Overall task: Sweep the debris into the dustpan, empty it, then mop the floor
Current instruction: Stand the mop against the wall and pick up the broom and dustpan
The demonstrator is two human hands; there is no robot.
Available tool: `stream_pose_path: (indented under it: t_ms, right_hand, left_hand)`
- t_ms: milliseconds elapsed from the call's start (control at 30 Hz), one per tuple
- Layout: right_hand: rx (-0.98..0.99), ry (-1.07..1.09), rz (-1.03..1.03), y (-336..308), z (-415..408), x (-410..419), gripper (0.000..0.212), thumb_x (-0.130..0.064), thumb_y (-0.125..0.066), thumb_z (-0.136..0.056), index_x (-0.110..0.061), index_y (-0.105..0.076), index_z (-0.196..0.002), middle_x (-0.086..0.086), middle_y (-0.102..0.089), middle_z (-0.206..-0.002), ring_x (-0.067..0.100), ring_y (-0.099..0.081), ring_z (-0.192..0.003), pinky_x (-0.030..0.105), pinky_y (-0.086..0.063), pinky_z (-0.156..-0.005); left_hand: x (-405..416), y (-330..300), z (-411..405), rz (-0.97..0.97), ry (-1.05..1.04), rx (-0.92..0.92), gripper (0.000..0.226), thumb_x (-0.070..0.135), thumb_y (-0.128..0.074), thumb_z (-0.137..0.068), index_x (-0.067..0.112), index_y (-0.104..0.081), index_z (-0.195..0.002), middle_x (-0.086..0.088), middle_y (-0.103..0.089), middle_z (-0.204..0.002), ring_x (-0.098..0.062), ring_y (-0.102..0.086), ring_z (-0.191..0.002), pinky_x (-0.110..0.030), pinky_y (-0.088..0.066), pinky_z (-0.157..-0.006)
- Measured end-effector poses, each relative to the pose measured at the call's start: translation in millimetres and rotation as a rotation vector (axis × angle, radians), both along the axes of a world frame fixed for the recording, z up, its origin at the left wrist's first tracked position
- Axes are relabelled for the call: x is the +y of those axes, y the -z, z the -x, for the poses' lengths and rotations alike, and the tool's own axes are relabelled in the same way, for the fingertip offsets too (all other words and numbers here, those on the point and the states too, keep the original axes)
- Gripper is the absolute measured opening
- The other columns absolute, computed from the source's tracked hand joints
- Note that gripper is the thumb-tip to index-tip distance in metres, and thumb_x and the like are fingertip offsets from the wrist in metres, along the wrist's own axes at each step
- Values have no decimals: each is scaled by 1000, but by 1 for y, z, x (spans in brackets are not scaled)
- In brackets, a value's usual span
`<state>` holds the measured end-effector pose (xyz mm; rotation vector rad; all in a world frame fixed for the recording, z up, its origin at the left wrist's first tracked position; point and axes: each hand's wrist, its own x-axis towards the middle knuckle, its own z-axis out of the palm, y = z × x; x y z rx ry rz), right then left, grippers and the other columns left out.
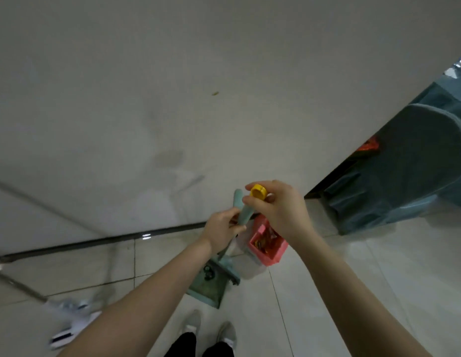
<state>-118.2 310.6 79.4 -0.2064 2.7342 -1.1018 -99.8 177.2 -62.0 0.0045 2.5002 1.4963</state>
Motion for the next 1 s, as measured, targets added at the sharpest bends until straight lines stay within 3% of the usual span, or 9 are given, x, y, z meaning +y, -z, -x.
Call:
stream_pose_path:
  t_ms: [100,333,400,500,567,800,1000]
  right_hand:
    - [1,-141,46,2,12,-35,22,-24,-76,-85,-21,-76,-108,-2,-67,-97,8,-59,-82,13,-41,-71]
    - [-27,-244,146,8,31,-111,19,-20,-79,-82,-19,-76,-100,-3,-69,-86,3,-59,-69,13,-46,-66]
    - [-13,-261,136,7,33,-129,18,-21,-80,-81,-20,-75,-98,-5,-68,-83,0,-58,-66,8,-44,-64]
    - [-13,-284,132,6,34,-154,17,-18,-80,-80,-18,-75,-97,-3,-68,-83,2,-58,-66,14,-46,-66]
    - [-8,-287,120,5,34,-168,17,-18,-80,-81,-18,-75,-97,0,-71,-87,7,-59,-69,17,-49,-69]
    - [20,-271,76,3,32,-193,18,-22,-78,-84,-16,-75,-100,0,-70,-86,12,-59,-72,24,-51,-73]
    - [27,-270,85,5,27,-199,16,-21,-77,-85,-18,-74,-100,-4,-68,-82,3,-58,-67,6,-44,-62]
  left_hand:
    - [-32,2,-2,44,-132,8,29,25,-71,-80,14,-64,-105,0,-73,-92,-18,-69,-85,-41,-55,-80]
    - [-96,-2,-7,94,-352,-4,22,20,-70,-85,14,-64,-104,-2,-73,-91,-17,-69,-83,-36,-56,-81]
    - [-111,-2,-9,105,-389,-8,20,20,-69,-86,14,-63,-104,-2,-73,-90,-16,-69,-80,-31,-56,-79]
    - [-131,-3,-13,90,-445,-8,19,18,-68,-87,13,-63,-105,-1,-72,-89,-8,-66,-71,-7,-48,-64]
    - [-141,-5,-14,88,-478,-5,22,17,-68,-88,11,-62,-108,1,-70,-91,-4,-62,-69,-4,-44,-60]
    - [-157,-2,-12,95,-539,-6,24,20,-68,-88,14,-62,-109,2,-69,-92,-11,-63,-75,-12,-45,-66]
    - [-166,4,-15,68,-533,-6,21,23,-69,-87,15,-61,-104,-1,-72,-93,-16,-68,-79,-31,-56,-78]
